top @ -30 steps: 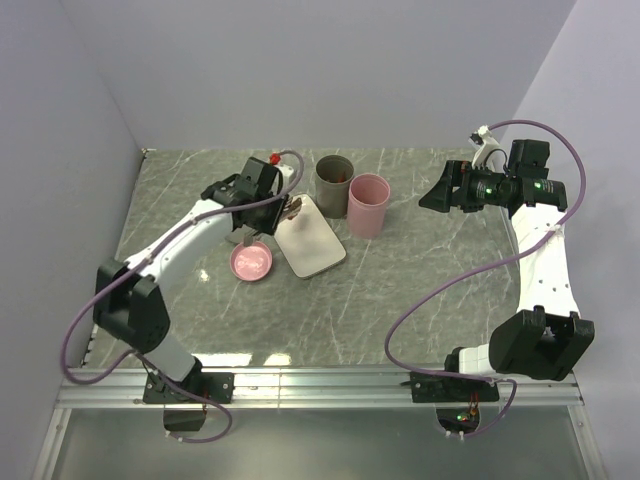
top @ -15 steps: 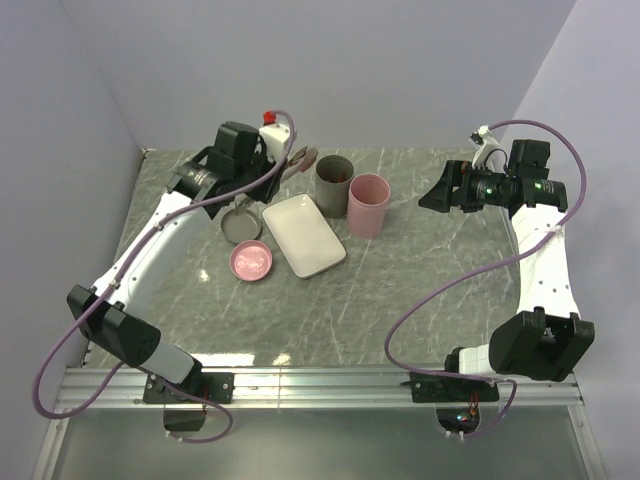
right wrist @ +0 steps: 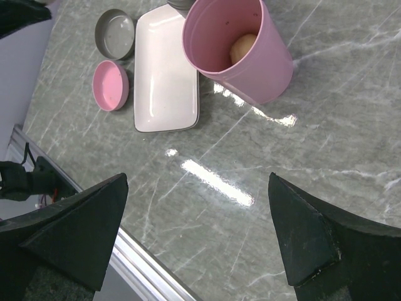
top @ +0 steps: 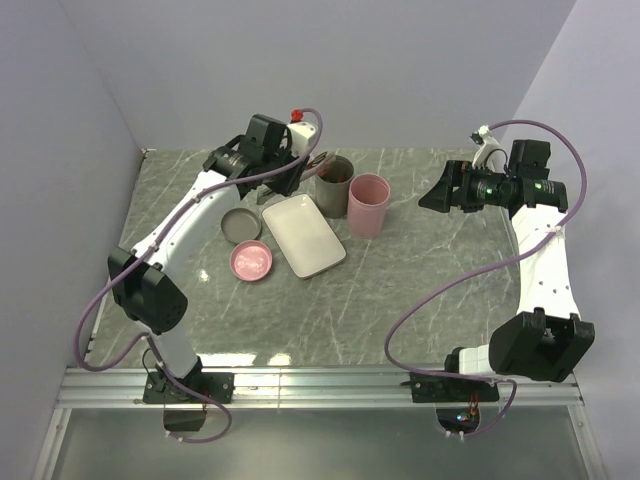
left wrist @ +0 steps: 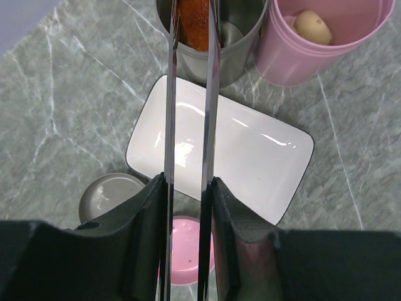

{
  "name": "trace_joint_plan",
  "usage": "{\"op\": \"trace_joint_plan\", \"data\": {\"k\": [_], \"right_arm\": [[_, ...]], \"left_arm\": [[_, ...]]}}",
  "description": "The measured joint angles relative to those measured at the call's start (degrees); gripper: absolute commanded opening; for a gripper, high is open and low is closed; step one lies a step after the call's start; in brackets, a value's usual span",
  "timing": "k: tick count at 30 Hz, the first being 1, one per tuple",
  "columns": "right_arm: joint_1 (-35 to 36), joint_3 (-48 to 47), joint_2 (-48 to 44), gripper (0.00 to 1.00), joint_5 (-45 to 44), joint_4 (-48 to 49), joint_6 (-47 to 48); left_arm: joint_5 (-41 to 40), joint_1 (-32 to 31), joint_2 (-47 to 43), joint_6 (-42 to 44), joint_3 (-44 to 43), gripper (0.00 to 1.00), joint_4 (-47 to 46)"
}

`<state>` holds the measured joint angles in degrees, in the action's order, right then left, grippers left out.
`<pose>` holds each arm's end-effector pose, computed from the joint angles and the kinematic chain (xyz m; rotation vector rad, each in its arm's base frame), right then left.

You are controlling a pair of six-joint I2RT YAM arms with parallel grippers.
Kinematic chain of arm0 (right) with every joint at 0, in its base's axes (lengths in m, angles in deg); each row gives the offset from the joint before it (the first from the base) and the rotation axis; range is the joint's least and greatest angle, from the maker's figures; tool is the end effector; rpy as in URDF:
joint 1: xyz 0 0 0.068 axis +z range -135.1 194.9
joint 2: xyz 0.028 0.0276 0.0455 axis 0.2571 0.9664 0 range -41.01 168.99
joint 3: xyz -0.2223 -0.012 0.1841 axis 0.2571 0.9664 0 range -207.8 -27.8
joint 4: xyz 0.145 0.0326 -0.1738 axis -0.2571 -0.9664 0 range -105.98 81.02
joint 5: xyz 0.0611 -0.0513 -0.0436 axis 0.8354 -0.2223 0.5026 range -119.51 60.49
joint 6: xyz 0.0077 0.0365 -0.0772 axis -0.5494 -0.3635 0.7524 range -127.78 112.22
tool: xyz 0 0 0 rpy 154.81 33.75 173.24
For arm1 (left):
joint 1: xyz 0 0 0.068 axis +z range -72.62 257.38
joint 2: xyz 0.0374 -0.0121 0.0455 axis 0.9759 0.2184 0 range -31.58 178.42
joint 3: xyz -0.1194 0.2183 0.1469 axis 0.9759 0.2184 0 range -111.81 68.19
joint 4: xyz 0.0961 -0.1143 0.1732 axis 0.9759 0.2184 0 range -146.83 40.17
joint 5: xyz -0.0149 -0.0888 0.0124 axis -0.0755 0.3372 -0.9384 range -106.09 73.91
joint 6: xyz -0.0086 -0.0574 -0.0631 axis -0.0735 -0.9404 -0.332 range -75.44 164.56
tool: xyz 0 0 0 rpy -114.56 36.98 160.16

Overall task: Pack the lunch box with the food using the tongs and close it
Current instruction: Place the fake food in the packing box.

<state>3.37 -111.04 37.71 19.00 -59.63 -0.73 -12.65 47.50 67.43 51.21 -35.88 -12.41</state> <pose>0.2615 0.0045 0.3756 -0.3045 2.1554 0.8131 0.3297 -0.1948 0.3741 0.7428 2.1470 -0.2831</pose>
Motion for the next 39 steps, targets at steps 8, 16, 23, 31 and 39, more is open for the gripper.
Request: {"op": "trace_joint_plan", "data": {"k": [8,16,23,31,39], "right_arm": [[0.00,0.00,-0.02,1.00,0.00,0.00,0.02],[0.00,0.00,-0.02,1.00,0.02,0.00,0.02],[0.00,0.00,-0.02,1.00,0.02,0.00,0.02],[0.00,0.00,0.02,1.00,0.04,0.00,0.02],[0.00,-0.15,0.20,1.00,0.24,-0.13,0.04]], "left_arm": [[0.00,-0.07,2.36,0.04,-2.27,0.18,-0.55],[-0.13,-0.20,5.40,0.22,-4.85,0.22,-0.87],[-0.24,-0.20,6.62,0.17,-4.94,0.42,-0.83],[-0.28,-0.20,6.97,0.17,-7.02,0.54,-0.61],[-0.09,0.57,6.62,-0.28,-9.55,0.50,-0.13]]}}
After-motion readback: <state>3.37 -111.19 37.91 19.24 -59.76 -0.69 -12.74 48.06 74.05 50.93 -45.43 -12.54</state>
